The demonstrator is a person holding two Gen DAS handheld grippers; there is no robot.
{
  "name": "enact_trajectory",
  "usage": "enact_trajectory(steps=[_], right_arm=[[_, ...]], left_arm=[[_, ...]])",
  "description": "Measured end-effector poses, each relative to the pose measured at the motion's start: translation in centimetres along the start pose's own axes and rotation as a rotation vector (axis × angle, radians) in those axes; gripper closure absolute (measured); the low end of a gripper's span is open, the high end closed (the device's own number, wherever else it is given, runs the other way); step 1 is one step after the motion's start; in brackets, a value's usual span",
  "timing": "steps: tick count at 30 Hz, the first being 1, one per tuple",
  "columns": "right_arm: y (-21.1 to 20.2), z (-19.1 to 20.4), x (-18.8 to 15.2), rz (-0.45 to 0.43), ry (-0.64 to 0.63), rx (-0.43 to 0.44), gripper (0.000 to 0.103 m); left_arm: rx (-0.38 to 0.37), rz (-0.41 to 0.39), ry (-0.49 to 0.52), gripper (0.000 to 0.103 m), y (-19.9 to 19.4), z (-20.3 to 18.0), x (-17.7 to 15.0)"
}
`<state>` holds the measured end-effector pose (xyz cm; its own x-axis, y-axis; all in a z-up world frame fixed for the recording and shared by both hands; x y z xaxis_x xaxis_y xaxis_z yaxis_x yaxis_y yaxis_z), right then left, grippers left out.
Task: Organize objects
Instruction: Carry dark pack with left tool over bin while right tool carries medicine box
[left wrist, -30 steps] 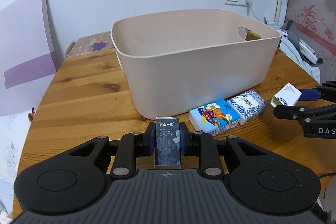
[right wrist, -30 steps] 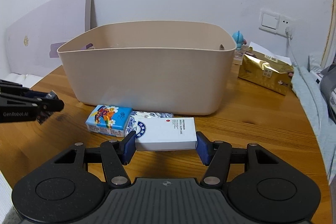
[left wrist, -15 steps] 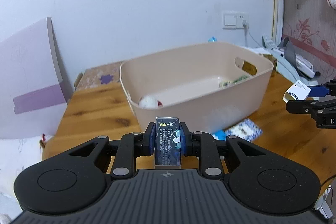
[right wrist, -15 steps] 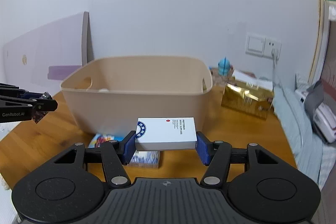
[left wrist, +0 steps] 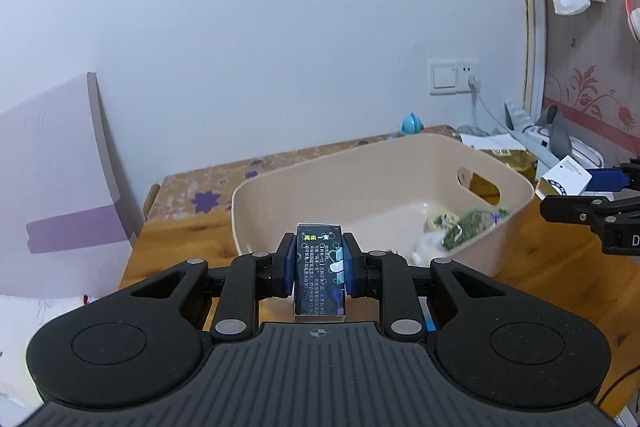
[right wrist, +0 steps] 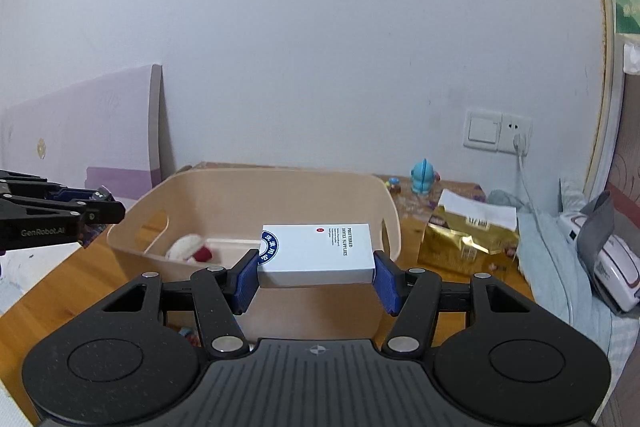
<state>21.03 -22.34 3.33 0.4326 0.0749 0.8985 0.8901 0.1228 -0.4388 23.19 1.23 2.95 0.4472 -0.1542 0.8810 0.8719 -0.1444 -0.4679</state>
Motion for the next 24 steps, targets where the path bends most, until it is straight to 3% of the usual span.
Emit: enact_trajectory(steps=[11,24], right_arm=[[3.2,0.0,3.2,-0.044,-0.002,-0.023,0.047],[10.1,-0.1,2.9,0.073,-0.003,-0.031,0.047]], left_arm=[[-0.006,0.014,0.005,0.08,5.0,-1.0,2.2],[-0.011,0.18,-0.001,0.08,13.1,-1.6,1.6]])
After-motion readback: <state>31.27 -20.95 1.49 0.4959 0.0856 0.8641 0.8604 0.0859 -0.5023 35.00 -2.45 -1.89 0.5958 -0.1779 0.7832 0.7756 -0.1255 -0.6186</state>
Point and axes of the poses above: each gripper's, at about its wrist camera, not at the fingertips, and y roughly the way its jaws point, z to its left, x to its top, the point moved 7 cm from there along y, roughly the way its jaws point, and after that the axes turned 3 degrees about -y, right-handed, at the moved point
